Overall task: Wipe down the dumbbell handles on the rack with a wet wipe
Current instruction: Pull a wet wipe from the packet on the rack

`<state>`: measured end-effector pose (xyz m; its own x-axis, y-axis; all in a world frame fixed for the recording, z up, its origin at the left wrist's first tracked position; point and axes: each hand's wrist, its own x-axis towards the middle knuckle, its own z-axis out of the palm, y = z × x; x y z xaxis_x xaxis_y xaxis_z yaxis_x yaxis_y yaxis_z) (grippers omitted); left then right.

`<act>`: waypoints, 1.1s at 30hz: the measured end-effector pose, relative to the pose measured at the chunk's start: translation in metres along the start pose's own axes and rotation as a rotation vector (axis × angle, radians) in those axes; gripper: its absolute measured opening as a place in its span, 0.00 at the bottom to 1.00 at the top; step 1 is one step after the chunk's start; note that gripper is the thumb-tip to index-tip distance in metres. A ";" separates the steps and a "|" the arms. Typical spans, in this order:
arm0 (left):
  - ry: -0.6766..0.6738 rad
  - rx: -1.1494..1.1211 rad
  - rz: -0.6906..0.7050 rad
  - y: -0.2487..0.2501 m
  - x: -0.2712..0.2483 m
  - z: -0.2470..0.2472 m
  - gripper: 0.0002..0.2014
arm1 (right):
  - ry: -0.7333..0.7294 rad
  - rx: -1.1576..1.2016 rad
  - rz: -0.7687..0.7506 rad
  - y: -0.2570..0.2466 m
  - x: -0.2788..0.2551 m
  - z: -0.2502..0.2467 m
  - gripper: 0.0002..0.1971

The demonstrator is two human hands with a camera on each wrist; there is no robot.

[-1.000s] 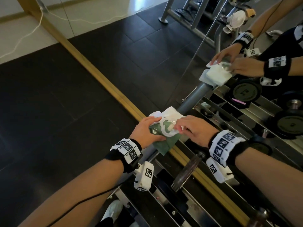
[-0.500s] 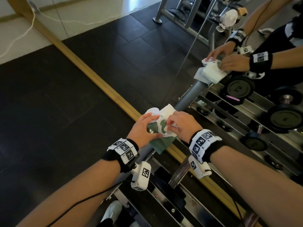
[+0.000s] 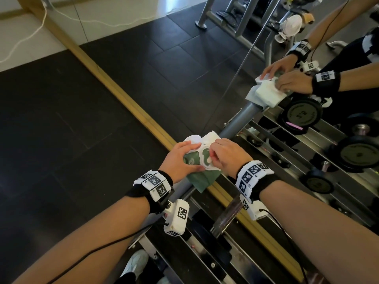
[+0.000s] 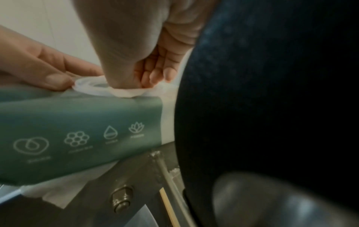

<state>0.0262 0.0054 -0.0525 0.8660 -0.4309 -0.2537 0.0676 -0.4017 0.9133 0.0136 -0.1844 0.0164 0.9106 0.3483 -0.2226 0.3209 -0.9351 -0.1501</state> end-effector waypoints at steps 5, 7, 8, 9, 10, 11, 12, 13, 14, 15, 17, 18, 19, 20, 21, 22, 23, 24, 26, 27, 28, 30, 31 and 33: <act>0.009 0.010 0.008 0.001 -0.001 0.001 0.38 | 0.023 0.140 0.146 0.000 0.000 0.000 0.03; 0.010 0.014 0.005 0.001 -0.001 0.001 0.38 | 0.040 0.224 0.241 0.004 -0.003 0.000 0.03; 0.010 0.019 0.005 0.001 -0.001 0.001 0.38 | 0.037 0.267 0.276 0.005 -0.005 0.001 0.04; 0.012 0.023 0.005 0.001 -0.001 0.001 0.38 | 0.029 0.303 0.303 0.004 -0.006 0.001 0.06; 0.016 0.022 0.005 0.000 -0.002 0.002 0.38 | 0.021 0.331 0.327 0.003 -0.006 0.002 0.09; 0.020 0.016 0.005 0.000 -0.002 0.002 0.38 | 0.021 0.357 0.355 0.002 -0.005 0.003 0.11; 0.021 0.009 0.005 0.000 -0.002 0.003 0.38 | 0.027 0.385 0.385 0.000 -0.004 0.004 0.13; 0.021 0.003 0.003 0.000 -0.003 0.003 0.38 | 0.035 0.408 0.411 -0.001 -0.002 0.005 0.14; 0.022 0.000 0.002 0.000 -0.003 0.003 0.38 | 0.041 0.418 0.427 -0.003 0.000 0.005 0.15; 0.024 0.001 0.001 0.000 -0.002 0.003 0.38 | 0.042 0.413 0.433 -0.004 0.002 0.006 0.15; 0.026 0.008 0.001 0.000 -0.001 0.003 0.38 | 0.036 0.396 0.436 -0.005 0.004 0.005 0.16; 0.026 0.011 0.000 0.001 -0.001 0.003 0.38 | 0.032 0.390 0.432 -0.006 0.004 0.005 0.15; 0.028 0.011 0.000 0.001 -0.001 0.003 0.39 | 0.028 0.381 0.421 -0.007 0.004 0.004 0.14; 0.029 0.007 0.002 0.002 -0.001 0.004 0.39 | 0.024 0.366 0.406 -0.008 0.004 0.003 0.13; 0.025 0.000 0.005 0.002 -0.002 0.004 0.40 | 0.020 0.343 0.390 -0.009 0.003 0.002 0.11; 0.017 -0.010 0.010 0.003 -0.002 0.005 0.42 | 0.018 0.320 0.371 -0.010 0.002 0.001 0.10; 0.003 -0.023 0.017 0.004 -0.003 0.007 0.42 | 0.019 0.308 0.353 -0.011 0.001 0.001 0.09; -0.009 -0.036 0.023 0.005 -0.004 0.009 0.42 | 0.021 0.311 0.343 -0.011 0.000 0.001 0.08; -0.010 -0.054 0.029 0.007 -0.004 0.012 0.40 | 0.021 0.340 0.343 -0.012 -0.003 0.002 0.06; -0.003 -0.054 0.027 0.008 -0.004 0.014 0.40 | 0.014 0.345 0.341 -0.012 -0.004 0.002 0.06; 0.004 -0.049 0.025 0.009 -0.003 0.015 0.39 | 0.001 0.338 0.329 -0.011 -0.005 0.001 0.04; 0.006 -0.028 0.024 0.011 -0.002 0.014 0.39 | -0.035 0.305 0.277 -0.008 -0.005 -0.003 0.03; 0.003 -0.014 0.025 0.011 -0.002 0.013 0.39 | -0.055 0.293 0.248 -0.007 -0.006 -0.005 0.04; 0.000 0.012 0.027 0.012 -0.001 0.012 0.39 | -0.085 0.289 0.209 -0.006 -0.009 -0.011 0.05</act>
<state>0.0201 -0.0091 -0.0448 0.8674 -0.4416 -0.2294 0.0386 -0.3998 0.9158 0.0066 -0.1829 0.0295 0.9200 0.1668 -0.3547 0.0319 -0.9338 -0.3564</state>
